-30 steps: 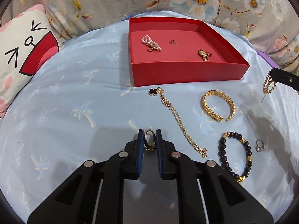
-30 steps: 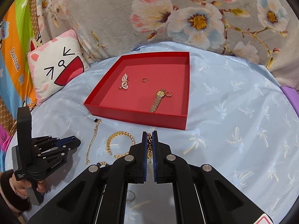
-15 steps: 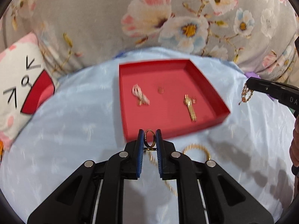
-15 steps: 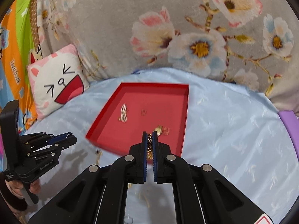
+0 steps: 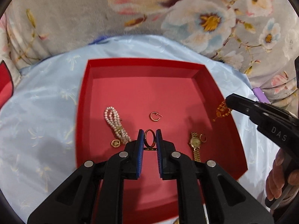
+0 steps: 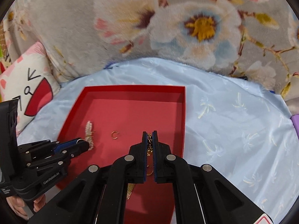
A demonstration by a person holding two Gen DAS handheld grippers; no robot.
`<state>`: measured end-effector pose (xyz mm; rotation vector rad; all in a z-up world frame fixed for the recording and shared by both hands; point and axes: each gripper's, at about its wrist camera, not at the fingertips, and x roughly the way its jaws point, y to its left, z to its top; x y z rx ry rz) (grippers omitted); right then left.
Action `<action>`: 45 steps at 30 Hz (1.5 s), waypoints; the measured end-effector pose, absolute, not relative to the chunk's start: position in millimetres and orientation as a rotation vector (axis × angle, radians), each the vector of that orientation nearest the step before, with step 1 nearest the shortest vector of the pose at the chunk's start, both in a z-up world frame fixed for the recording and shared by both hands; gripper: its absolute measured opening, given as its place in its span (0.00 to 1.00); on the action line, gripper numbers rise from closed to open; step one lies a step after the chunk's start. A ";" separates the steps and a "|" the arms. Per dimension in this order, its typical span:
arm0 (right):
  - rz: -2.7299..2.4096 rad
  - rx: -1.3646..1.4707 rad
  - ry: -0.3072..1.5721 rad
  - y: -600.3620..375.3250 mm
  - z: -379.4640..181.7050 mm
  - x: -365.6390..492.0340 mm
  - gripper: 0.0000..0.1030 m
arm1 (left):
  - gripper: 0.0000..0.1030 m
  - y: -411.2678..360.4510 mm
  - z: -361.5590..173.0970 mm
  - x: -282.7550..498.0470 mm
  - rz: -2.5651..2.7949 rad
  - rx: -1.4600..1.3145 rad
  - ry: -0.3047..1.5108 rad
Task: Organize jewelry
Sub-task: 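Carry the gold ring and pendant over the red tray with both tools, then open both tools to drop the ring and pendant into the tray, then withdraw both tools from the tray toward the remaining jewelry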
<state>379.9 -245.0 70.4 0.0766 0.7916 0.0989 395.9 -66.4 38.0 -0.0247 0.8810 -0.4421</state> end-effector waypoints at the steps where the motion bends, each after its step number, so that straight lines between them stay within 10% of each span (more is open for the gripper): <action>1: 0.092 0.072 0.803 -244.2 64.1 387.7 0.04 | 0.12 -66.8 33.3 401.3 -0.441 -0.023 0.893; 5: 0.070 0.058 0.807 -242.9 51.5 404.5 0.05 | 0.18 -72.7 25.0 415.3 -0.406 0.009 0.887; 9: 0.050 0.057 0.765 -246.2 56.7 405.1 0.12 | 0.57 -65.3 37.8 417.2 -0.335 -0.012 0.798; 18: 0.071 0.016 0.634 -253.8 92.8 322.6 0.32 | 0.75 -25.0 89.9 359.5 -0.251 0.015 0.639; 45: 0.189 0.018 0.769 -218.9 16.1 153.4 0.38 | 0.75 -15.1 -12.8 232.4 -0.245 0.112 0.818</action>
